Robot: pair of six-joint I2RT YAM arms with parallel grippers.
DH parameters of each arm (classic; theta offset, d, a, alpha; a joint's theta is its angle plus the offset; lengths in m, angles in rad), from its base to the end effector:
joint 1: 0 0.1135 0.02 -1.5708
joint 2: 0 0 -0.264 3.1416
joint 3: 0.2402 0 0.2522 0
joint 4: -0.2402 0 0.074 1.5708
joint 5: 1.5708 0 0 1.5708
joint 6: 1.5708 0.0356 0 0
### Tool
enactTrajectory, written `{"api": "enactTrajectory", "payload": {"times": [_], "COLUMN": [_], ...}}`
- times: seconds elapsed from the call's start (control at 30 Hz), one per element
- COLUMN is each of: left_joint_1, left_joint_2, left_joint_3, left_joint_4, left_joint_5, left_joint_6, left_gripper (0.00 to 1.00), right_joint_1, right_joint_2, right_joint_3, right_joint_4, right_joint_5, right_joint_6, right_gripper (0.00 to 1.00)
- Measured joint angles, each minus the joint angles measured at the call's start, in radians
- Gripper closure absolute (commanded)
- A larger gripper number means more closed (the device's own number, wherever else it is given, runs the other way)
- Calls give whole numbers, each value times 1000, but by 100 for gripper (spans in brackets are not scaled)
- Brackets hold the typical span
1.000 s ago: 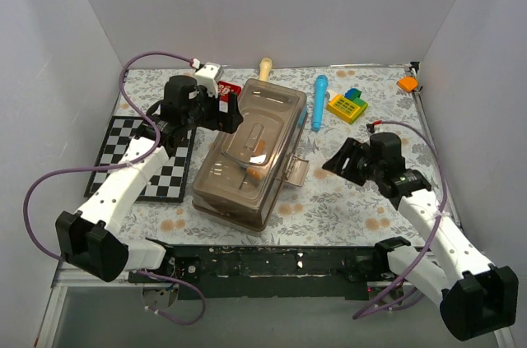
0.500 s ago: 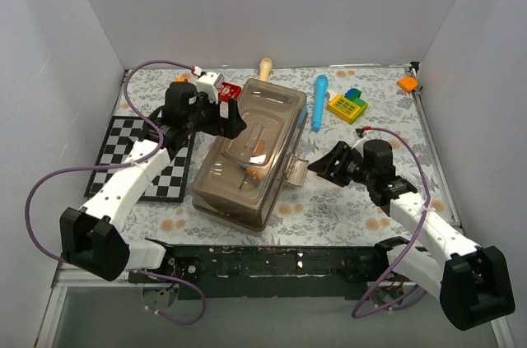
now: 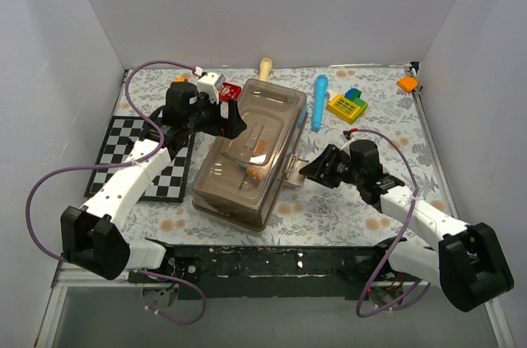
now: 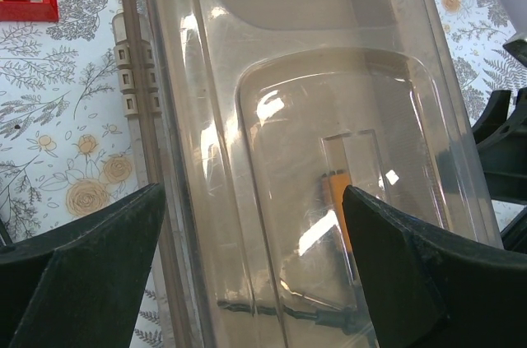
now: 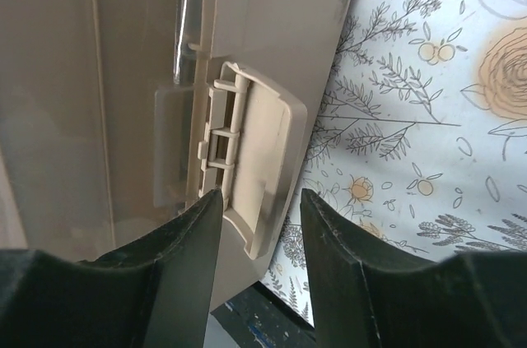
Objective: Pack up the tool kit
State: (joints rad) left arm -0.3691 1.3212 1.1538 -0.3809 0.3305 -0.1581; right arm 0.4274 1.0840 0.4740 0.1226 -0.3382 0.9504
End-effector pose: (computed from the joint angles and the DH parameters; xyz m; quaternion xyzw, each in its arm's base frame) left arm 0.2740 -0.1184 0.3315 0.1706 0.8470 -0.2643 0.4286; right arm 0.2014 0.1047 0.2053 0.1345 0.8383 0.4344 0.3007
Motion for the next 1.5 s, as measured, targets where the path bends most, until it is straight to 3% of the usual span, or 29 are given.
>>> {"api": "enactTrajectory", "payload": {"times": [0.33, 0.93, 1.17, 1.5], "left_joint_1": [0, 0, 0, 0], "left_joint_2": [12, 29, 31, 31], "left_joint_3": [0, 0, 0, 0], "left_joint_4": [-2, -8, -8, -11], "left_joint_5": [0, 11, 18, 19], "left_joint_6": [1, 1, 2, 5], "left_gripper": [11, 11, 12, 12], "right_joint_1": [61, 94, 106, 133], "right_joint_2": [26, -18, -3, 11], "right_joint_3": [3, 63, 98, 145], "right_joint_4": [14, -71, -127, -185], "right_joint_5": [43, 134, 150, 196], "right_joint_6": [27, 37, 34, 18], "right_gripper": [57, 80, 81, 99]}}
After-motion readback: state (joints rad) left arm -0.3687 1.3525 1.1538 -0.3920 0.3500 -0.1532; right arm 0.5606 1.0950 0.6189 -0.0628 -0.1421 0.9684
